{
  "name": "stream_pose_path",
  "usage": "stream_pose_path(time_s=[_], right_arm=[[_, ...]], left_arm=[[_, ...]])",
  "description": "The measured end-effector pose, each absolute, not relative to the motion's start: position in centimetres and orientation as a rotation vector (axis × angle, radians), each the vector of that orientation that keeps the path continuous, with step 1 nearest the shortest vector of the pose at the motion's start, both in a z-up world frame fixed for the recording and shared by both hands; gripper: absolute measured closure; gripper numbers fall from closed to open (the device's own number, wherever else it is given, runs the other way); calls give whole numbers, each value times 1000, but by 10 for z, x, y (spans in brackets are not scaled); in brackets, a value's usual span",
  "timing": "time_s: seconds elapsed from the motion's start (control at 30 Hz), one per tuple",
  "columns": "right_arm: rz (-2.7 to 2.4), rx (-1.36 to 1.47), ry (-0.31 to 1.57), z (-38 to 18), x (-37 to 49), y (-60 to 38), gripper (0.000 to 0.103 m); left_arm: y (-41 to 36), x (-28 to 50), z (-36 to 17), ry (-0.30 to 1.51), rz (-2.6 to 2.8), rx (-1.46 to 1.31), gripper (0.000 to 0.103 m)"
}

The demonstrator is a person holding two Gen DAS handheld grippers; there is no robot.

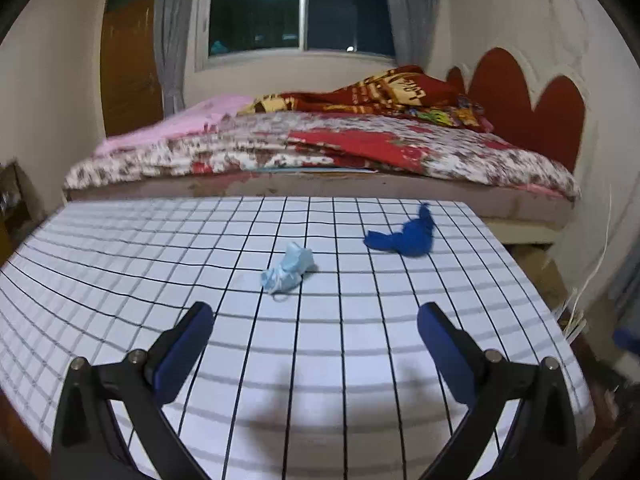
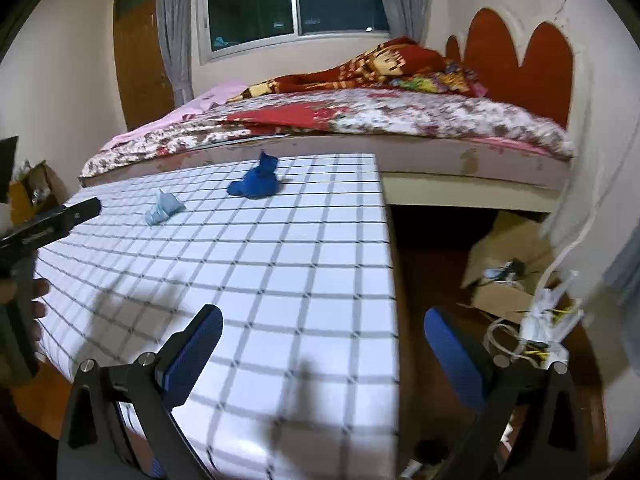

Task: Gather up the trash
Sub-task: 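Move both open tools from the bin back over the grid table, then grasp the light blue glove with the left tool while the right tool grasps the blue cloth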

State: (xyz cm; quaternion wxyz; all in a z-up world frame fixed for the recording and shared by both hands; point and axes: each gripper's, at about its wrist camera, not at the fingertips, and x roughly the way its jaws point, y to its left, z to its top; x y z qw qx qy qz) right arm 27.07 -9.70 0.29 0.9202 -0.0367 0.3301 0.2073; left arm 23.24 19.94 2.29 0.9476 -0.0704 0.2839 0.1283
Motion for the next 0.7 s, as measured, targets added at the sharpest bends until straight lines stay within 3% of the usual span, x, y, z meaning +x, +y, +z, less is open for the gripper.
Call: stream_pose_path(time_s=[0.33,0.57,0.7], right_arm=[[482,-231,752,-9,337,-14,1],[510,-232,821,-19,392,20,1],[528,-212,836,-23,423,41,1]], left_arm=[[254,308,-22,750,289,-175,3],[268,339,-33,773,238,-204,25],[271,348,-40,804,209,-236,30]])
